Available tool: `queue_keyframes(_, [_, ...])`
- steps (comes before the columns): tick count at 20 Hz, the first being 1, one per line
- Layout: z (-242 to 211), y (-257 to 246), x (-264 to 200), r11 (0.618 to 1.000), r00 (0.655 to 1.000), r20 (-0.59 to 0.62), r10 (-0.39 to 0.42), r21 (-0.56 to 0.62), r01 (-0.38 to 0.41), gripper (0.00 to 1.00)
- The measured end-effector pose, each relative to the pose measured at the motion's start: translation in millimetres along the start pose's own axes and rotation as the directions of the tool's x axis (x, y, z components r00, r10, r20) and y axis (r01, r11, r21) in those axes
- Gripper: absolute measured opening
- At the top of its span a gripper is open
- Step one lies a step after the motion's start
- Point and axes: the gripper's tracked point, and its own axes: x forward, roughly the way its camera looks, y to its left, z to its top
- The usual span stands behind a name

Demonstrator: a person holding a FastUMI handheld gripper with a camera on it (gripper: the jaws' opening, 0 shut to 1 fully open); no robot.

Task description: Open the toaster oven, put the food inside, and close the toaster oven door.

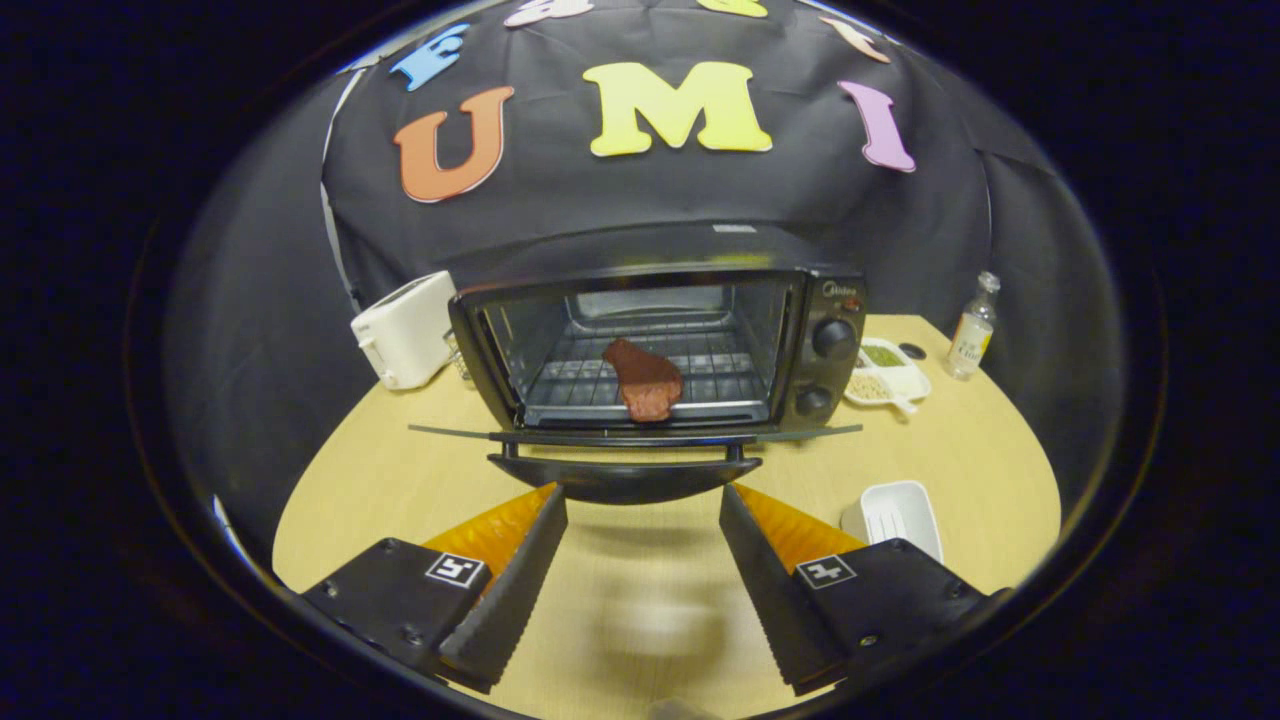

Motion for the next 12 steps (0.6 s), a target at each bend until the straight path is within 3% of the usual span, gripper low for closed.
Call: queue_keyframes(12, [79.9, 11.8, 33.2, 0.999, 0.997, 0.076, 0.019, -0.044, -0.016, 0.98])
